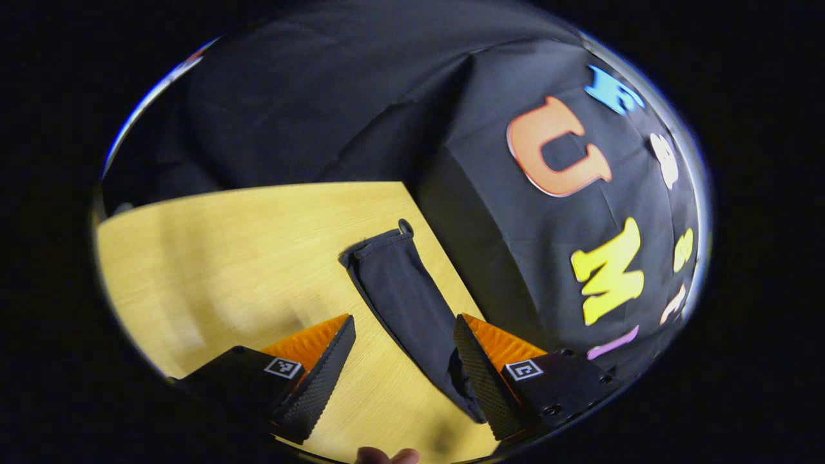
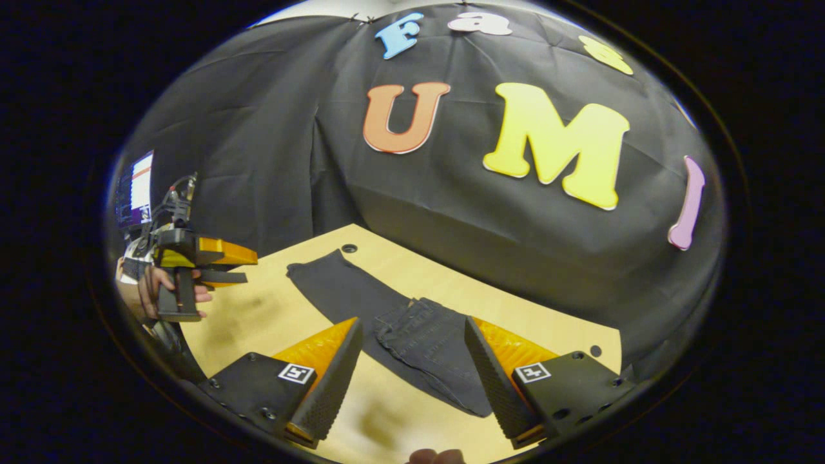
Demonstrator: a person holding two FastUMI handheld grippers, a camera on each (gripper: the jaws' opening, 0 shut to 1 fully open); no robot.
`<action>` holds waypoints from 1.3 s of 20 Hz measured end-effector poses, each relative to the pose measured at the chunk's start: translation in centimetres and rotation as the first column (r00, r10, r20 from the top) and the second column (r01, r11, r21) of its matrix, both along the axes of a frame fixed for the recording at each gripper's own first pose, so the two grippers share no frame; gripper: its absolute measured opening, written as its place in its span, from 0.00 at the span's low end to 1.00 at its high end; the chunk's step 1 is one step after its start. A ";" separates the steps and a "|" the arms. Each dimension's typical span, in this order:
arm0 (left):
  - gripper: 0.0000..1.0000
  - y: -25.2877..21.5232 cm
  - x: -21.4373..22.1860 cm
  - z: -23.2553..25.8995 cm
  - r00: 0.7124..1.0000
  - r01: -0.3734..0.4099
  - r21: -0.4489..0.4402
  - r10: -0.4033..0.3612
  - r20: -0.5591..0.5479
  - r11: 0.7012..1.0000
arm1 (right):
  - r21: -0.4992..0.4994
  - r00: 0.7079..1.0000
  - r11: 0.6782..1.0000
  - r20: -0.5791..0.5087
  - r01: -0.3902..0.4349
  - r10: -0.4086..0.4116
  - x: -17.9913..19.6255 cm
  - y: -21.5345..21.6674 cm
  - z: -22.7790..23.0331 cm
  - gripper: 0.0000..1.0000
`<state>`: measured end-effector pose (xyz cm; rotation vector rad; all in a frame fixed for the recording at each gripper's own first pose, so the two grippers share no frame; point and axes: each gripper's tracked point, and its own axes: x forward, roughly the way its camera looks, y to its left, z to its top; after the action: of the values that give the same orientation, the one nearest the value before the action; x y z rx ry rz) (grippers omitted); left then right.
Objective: Grasp the waist and the cuffs of the jeans and fold them to make the two legs overlap; first hold the waist and fold one-third of the jeans toward the cuffs, then hold the cuffs and fold the remaining one-third in the same direction to finish folding.
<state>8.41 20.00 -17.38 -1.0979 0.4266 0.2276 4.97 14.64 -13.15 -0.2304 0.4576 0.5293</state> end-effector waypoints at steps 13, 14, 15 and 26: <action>0.96 4.0 9.4 -7.2 0.988 -0.149 -0.272 0.132 -0.079 0.951 | 0.036 0.940 0.944 -0.103 0.329 -0.324 -0.2 -12.7 0.8 0.96; 0.96 4.0 9.9 -7.3 0.989 -0.142 -0.263 0.124 -0.082 0.954 | 0.041 0.937 0.940 -0.108 0.338 -0.332 -0.1 -12.7 0.8 0.96; 0.96 4.0 10.4 -7.2 0.990 -0.134 -0.249 0.117 -0.085 0.959 | 0.042 0.936 0.939 -0.108 0.341 -0.335 0.0 -12.6 0.8 0.97; 0.81 3.7 14.0 -8.2 0.991 -0.134 -0.272 0.130 -0.031 0.953 | 0.041 0.926 0.936 -0.162 0.350 -0.340 -1.0 -12.2 -0.8 0.97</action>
<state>22.44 23.72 -25.55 -1.4003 0.4046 0.3001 3.92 2.40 -13.99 -0.0392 0.6137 0.2157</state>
